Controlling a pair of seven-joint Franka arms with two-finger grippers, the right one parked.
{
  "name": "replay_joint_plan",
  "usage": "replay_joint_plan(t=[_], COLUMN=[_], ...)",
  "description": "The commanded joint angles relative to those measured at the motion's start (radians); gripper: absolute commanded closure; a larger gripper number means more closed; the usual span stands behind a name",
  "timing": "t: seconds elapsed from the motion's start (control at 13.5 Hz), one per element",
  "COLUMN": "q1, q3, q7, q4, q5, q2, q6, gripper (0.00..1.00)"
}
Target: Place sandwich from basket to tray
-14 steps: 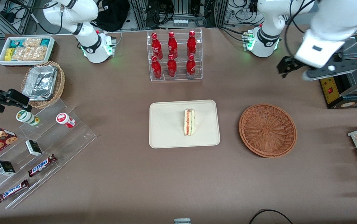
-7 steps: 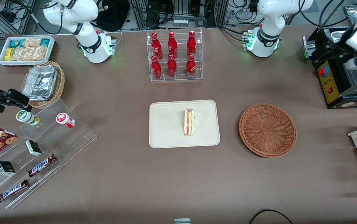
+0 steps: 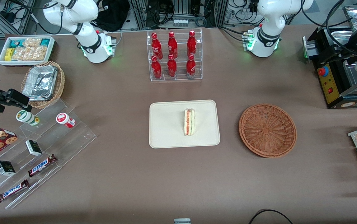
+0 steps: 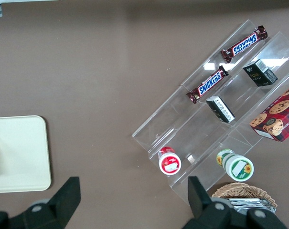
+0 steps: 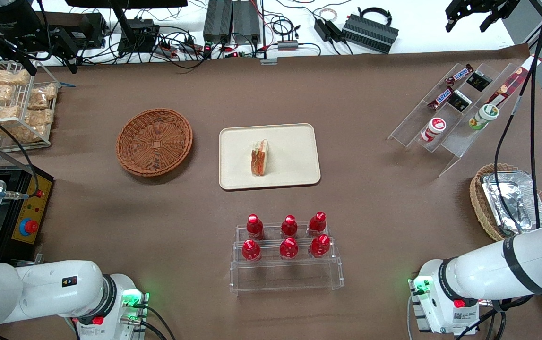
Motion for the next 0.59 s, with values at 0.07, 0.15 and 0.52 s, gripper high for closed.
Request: replay_joint_plan(t=[0.07, 0.15, 0.52], q1=[-0.020, -0.020, -0.020], q3=[-0.004, -0.004, -0.005], q7=[-0.019, -0.020, -0.022], q4=[0.047, 0.058, 0.138], q5=[-0.005, -0.008, -0.004], q2=[0.050, 0.058, 0.109], q6=[-0.006, -0.005, -0.005], gripper=[0.00, 0.00, 0.00])
